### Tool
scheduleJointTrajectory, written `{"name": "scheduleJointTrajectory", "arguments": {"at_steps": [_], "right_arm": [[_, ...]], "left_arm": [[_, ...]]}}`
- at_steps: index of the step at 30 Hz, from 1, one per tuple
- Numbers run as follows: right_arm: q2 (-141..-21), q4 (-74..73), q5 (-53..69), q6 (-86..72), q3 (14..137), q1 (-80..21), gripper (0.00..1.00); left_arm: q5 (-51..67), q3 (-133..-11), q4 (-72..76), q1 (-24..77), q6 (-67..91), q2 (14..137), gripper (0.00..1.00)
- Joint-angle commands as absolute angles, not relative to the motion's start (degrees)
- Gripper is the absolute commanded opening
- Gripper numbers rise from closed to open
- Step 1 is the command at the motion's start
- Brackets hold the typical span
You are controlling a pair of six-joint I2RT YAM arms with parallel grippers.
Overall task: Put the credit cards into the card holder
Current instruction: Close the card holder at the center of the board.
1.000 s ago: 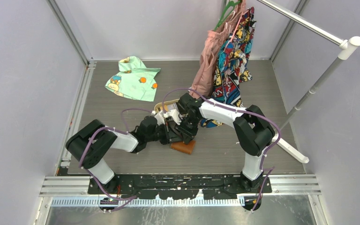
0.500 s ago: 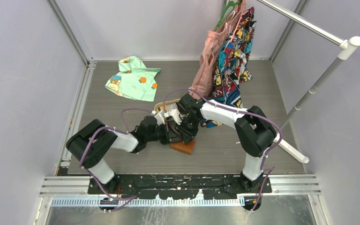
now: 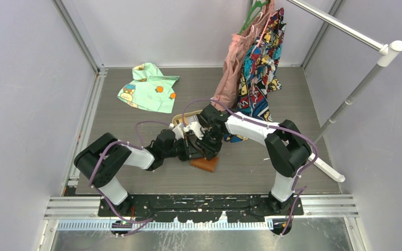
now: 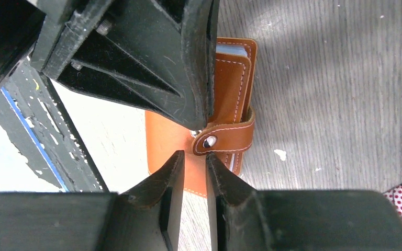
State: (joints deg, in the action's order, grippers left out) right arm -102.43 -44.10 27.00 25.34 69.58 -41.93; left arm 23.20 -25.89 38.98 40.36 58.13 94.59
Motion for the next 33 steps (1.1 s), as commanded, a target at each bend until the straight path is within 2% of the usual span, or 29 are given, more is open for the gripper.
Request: {"name": "scheduleJointTrajectory", "arguments": {"at_steps": [1, 4, 10, 12, 25, 33], "right_arm": [[-98.58, -42.28, 26.05, 26.97, 69.72, -42.29, 0.29], [-96.91, -42.46, 26.20, 28.31, 69.76, -42.24, 0.33], [-93.55, -39.97, 25.39, 30.76, 68.75, -41.60, 0.54], [-94.42, -40.10, 26.48, 30.83, 68.97, -41.69, 0.56], [-99.15, -38.14, 21.13, 28.50, 69.42, -44.47, 0.56], [-100.40, -37.95, 19.69, 27.76, 70.04, -44.67, 0.40]], "left_arm": [[16.52, -22.31, 22.94, 40.17, 53.53, 98.77, 0.00], [16.56, -22.41, 23.02, 40.22, 53.53, 99.00, 0.00], [16.52, -22.41, 22.85, 40.18, 53.42, 98.93, 0.00], [16.61, -22.41, 22.85, 40.18, 53.44, 98.96, 0.00], [16.88, -22.59, 23.38, 40.17, 53.44, 99.32, 0.00], [16.88, -22.41, 23.62, 40.18, 53.44, 99.32, 0.00]]}}
